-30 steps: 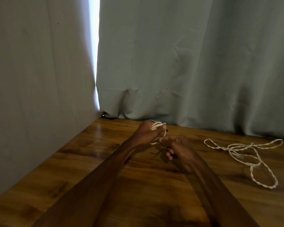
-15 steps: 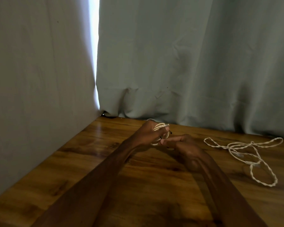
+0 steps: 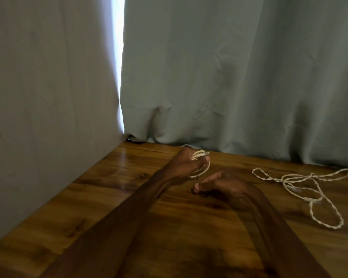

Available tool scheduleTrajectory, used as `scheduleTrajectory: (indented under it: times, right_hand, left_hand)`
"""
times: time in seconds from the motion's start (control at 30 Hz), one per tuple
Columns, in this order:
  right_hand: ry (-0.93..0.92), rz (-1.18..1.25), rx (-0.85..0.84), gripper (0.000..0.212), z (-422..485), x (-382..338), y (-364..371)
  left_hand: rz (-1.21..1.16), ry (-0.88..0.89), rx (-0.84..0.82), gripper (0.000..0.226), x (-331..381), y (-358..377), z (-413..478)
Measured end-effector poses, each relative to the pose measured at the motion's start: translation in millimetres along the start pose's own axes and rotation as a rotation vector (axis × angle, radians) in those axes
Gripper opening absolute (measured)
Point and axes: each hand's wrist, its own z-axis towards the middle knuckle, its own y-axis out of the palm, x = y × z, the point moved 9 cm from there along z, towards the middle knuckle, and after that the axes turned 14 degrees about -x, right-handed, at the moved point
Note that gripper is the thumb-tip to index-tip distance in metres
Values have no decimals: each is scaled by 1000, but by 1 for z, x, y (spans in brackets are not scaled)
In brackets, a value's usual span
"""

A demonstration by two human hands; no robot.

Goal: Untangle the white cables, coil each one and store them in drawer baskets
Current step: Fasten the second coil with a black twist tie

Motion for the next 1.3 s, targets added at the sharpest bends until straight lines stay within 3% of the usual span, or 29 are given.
scheduleTrajectory:
  times: [0.2,0.47,0.6,0.77,1.0,1.2,1.3]
  right_hand:
    - [-13,126,-117,21,1,3,8]
    - [2,435,-145,24,18,8,23]
    - [-21,427,-5,34,20,11,12]
    - [-57,376,192,28,13,11,-11]
    - [-130,431,222,23,11,5,-12]
    - [-135,365,196,18,10,-4,-1]
    - [-116,349,256,16,6,-3,-6]
  left_hand:
    - [-24,-1,-7,29,-2,2,1]
    - [-29,-16,29,34,5,2,-2]
    - [-215,-29,27,29,7,3,-4]
    - [-214,-2,19,38,17,-3,-6]
    - [-404,-123,67,34,-10,-23,9]
    - [-272,-187,101,38,-7,-21,1]
    - [-251,-146,19,37,-8,-8,3]
